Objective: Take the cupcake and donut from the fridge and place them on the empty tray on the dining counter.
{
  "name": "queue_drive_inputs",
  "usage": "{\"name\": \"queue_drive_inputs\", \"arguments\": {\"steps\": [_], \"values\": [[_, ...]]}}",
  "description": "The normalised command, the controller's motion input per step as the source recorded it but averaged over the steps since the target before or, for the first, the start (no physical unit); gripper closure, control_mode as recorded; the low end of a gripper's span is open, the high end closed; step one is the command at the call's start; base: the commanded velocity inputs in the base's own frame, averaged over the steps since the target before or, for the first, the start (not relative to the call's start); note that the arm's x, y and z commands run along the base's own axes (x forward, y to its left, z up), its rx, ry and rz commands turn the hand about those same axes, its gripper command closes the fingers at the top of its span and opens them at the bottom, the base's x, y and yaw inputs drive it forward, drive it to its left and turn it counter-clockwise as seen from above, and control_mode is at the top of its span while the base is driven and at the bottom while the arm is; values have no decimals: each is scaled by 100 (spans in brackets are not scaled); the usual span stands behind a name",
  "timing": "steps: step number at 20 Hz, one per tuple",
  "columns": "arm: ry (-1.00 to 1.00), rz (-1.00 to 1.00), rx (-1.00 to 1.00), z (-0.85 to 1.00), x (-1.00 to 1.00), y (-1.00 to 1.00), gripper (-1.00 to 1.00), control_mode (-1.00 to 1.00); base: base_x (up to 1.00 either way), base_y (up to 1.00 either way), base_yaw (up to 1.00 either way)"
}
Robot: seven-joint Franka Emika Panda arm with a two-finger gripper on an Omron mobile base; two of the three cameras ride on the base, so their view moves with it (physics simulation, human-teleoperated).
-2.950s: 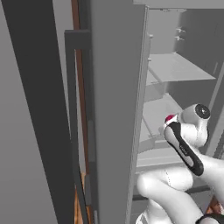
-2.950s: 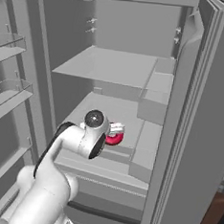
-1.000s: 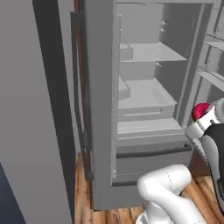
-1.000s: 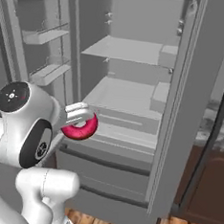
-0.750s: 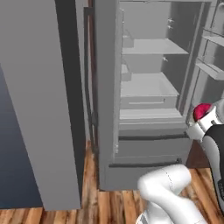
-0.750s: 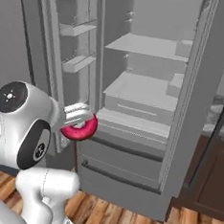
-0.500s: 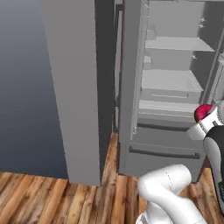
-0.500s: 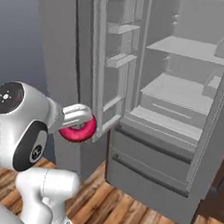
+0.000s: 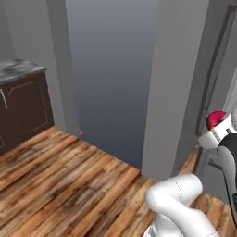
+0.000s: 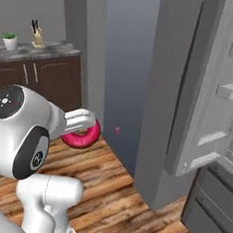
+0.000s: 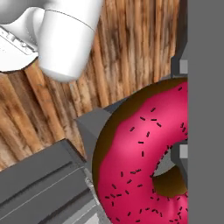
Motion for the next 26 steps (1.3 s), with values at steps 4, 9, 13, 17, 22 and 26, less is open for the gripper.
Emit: {"name": "queue_drive_inputs", "arguments": {"steps": [4, 9, 13, 17, 22, 26], "values": [[0, 0, 0, 0, 0, 0, 100, 100, 0, 70, 83], [0, 0, 0, 0, 0, 0, 100, 100, 18, 69, 72], [0, 0, 0, 0, 0, 0, 100, 100, 60, 69, 59], [0, 0, 0, 0, 0, 0, 100, 100, 68, 59, 59], [0, 0, 0, 0, 0, 0, 100, 100, 59, 54, 59], [0, 0, 0, 0, 0, 0, 100, 100, 63, 45, 60]]}}
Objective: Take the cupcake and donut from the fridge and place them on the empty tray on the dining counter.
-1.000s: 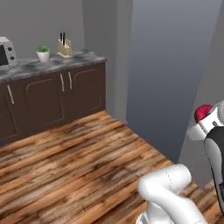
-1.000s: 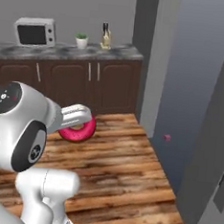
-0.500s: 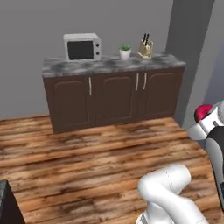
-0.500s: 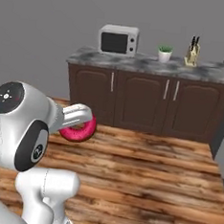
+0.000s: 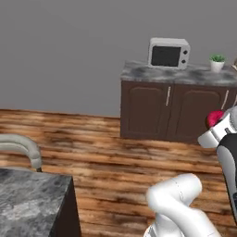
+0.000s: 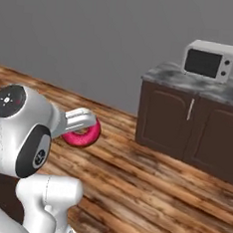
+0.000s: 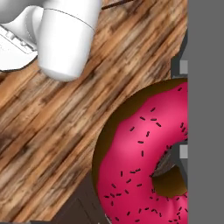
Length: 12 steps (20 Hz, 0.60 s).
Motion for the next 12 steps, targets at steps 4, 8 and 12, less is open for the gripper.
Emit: {"name": "queue_drive_inputs", "arguments": {"steps": [4, 8, 12], "values": [[0, 0, 0, 0, 0, 0, 100, 100, 54, 30, 58], [0, 0, 0, 0, 0, 0, 100, 100, 94, 10, 50], [0, 0, 0, 0, 0, 0, 100, 100, 96, -84, 11]]}}
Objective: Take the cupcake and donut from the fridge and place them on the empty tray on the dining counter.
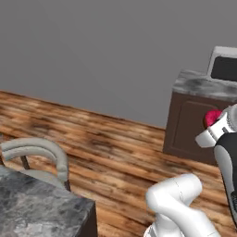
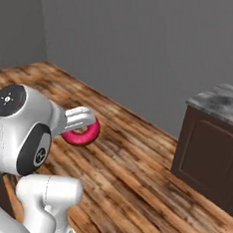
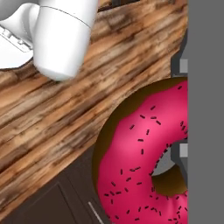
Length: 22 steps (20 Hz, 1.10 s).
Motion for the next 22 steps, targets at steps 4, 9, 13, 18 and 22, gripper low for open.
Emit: {"name": "queue_drive_inputs", "arguments": {"steps": [4, 9, 13, 18, 22], "values": [[0, 0, 0, 0, 0, 0, 100, 100, 100, -39, 9], [0, 0, 0, 0, 0, 0, 100, 100, 100, 0, 48], [0, 0, 0, 0, 0, 0, 100, 100, 99, 8, 52], [0, 0, 0, 0, 0, 0, 100, 100, 100, 21, 49], [0, 0, 0, 0, 0, 0, 100, 100, 100, 27, 42]]}}
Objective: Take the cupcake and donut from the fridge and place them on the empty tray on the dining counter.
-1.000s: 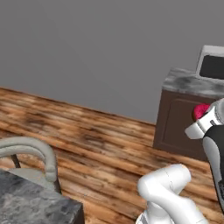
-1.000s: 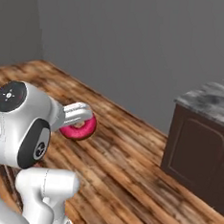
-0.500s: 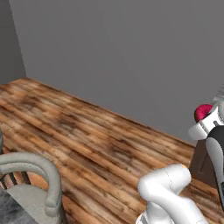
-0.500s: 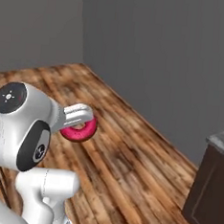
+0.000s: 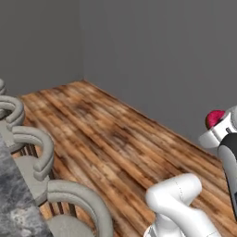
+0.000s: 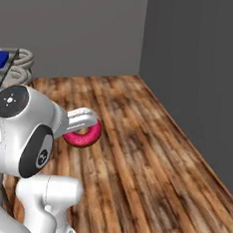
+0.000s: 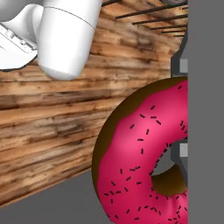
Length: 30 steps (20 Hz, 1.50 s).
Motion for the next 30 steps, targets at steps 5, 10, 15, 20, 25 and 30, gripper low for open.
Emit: {"name": "queue_drive_inputs", "arguments": {"steps": [5, 10, 15, 20, 25, 30], "values": [[0, 0, 0, 0, 0, 0, 100, 100, 100, 18, 35], [0, 0, 0, 0, 0, 0, 100, 100, 100, -9, 24], [0, 0, 0, 0, 0, 0, 100, 100, 100, -15, 14], [0, 0, 0, 0, 0, 0, 100, 100, 100, -1, 23], [0, 0, 0, 0, 0, 0, 100, 100, 100, 0, 44], [0, 0, 0, 0, 0, 0, 100, 100, 100, -4, 60]]}}
